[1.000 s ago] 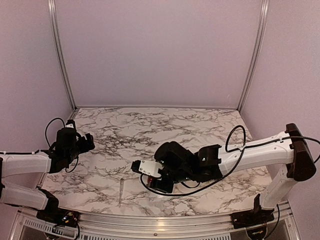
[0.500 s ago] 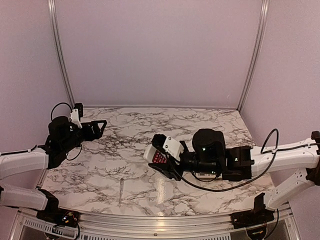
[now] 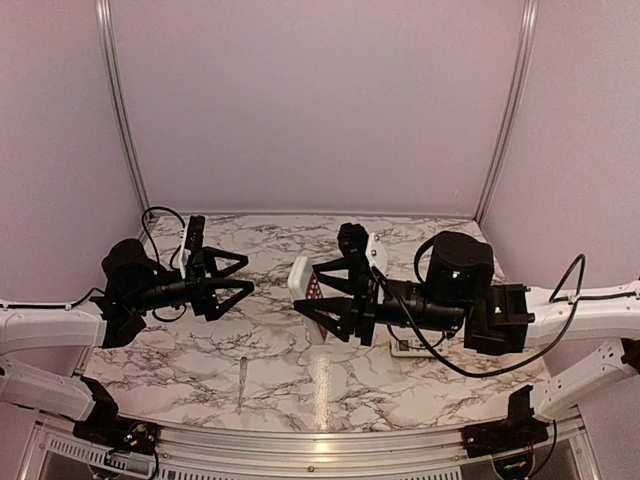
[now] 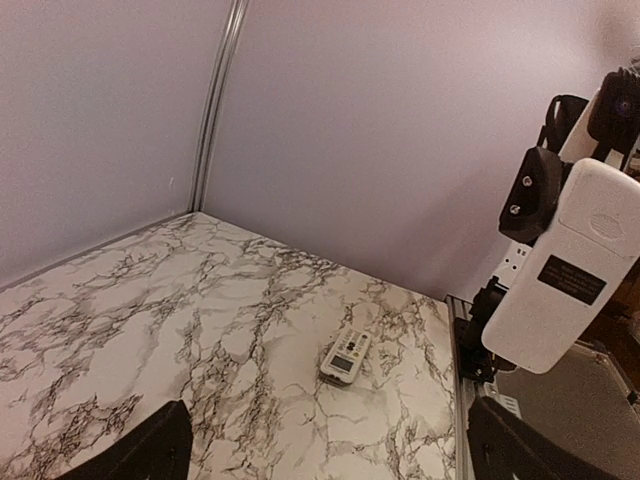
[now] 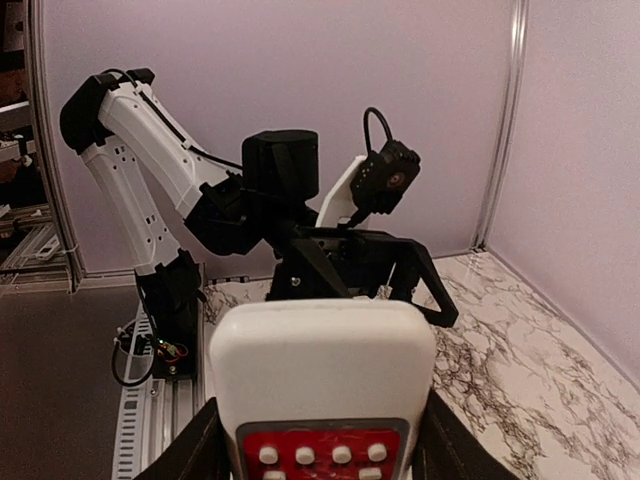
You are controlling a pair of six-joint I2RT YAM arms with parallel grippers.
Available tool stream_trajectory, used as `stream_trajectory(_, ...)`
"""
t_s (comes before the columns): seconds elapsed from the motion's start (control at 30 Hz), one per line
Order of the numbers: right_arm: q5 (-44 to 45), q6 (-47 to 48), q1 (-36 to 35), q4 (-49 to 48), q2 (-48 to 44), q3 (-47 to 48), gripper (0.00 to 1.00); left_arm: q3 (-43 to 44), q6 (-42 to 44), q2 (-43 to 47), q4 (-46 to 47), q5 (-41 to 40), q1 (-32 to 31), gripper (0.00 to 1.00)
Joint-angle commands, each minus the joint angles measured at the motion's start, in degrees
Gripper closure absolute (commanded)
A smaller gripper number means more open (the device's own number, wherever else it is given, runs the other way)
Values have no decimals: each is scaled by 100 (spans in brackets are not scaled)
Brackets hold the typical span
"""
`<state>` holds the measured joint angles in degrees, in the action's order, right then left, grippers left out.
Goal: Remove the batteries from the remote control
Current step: Pass from the right arm to the left
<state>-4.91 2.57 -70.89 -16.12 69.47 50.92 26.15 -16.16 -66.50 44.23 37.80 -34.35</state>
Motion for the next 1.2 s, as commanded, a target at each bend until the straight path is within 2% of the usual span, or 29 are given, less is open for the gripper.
stream_trajectory(0.0, -435, -221, 40, -646, -60, 350, 62, 113, 136, 122, 678, 734, -300, 1)
stream_trajectory(0.33, -1047, -221, 40, -946, 358, 829, 62, 228, 407, 203, 794, 1177, -998, 1)
stream_trajectory(0.73, -1214, -539, 40, -1475, 665, 876, 63, 361, 710, 189, 838, 751, -1587, 1)
stream_trajectory(1.17, -1046, -929, 41, -2836, 823, 420, 64, 367, 178, -243, 2081, 219, -1823, 1)
